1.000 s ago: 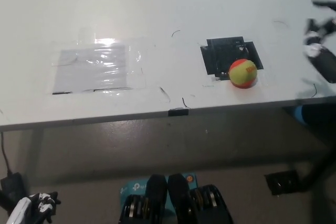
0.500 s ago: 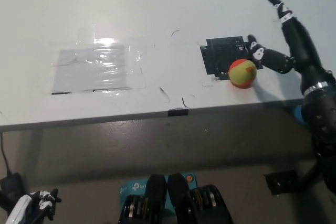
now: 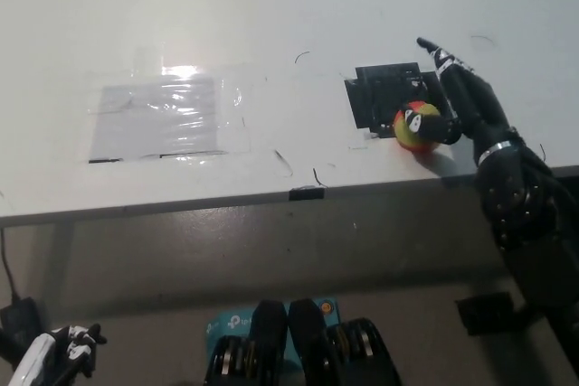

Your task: The robot uses right hand to squeeze a small tennis ball placed on the black area of the table

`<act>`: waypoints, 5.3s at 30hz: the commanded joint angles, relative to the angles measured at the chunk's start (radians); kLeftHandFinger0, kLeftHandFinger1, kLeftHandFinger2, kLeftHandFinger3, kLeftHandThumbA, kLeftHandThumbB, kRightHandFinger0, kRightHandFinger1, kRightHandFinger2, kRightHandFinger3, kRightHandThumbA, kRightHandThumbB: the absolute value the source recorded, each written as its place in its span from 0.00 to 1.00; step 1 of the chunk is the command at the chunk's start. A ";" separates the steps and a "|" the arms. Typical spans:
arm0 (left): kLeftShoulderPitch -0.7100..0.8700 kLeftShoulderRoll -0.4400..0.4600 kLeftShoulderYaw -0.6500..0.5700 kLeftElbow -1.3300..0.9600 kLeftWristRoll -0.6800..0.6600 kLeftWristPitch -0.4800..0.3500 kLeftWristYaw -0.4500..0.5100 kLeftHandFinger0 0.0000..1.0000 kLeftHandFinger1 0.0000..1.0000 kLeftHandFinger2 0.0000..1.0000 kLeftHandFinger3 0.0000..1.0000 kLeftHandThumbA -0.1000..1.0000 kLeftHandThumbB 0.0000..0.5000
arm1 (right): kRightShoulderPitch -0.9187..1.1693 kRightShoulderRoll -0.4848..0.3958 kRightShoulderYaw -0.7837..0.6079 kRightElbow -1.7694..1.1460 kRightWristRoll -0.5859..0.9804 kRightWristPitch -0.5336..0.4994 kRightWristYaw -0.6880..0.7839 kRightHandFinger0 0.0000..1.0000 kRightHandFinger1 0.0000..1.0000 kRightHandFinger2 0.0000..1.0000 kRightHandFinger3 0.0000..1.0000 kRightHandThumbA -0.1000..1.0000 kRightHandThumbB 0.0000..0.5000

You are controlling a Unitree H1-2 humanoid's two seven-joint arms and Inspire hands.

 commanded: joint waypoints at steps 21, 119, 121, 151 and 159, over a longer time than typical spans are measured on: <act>-0.055 0.033 -0.012 -0.038 0.024 -0.014 -0.025 0.05 0.08 0.28 0.50 0.71 0.75 | -0.057 0.071 0.032 0.225 -0.012 -0.139 -0.092 0.94 1.00 1.00 1.00 0.47 0.68; -0.045 0.037 -0.002 -0.052 0.035 -0.048 -0.053 0.03 0.11 0.31 0.47 0.74 0.91 | 0.136 0.297 -0.291 0.032 0.123 -0.589 -0.657 0.00 0.00 0.25 0.18 0.00 0.51; -0.048 0.036 -0.001 -0.047 0.031 -0.050 -0.056 0.02 0.10 0.30 0.46 0.74 0.93 | 0.131 0.296 -0.293 0.036 0.122 -0.588 -0.659 0.00 0.00 0.25 0.17 0.00 0.54; -0.048 0.037 -0.004 -0.051 0.029 -0.044 -0.066 0.00 0.08 0.25 0.40 0.72 0.92 | -0.048 -0.028 0.174 0.270 -0.249 -0.346 -0.371 0.00 0.16 0.54 0.38 0.00 0.39; -0.045 0.037 -0.009 -0.060 0.040 -0.028 -0.066 0.00 0.05 0.22 0.38 0.69 0.87 | -0.111 -0.012 0.279 0.445 -0.290 -0.240 -0.294 0.00 0.23 0.56 0.26 0.00 0.00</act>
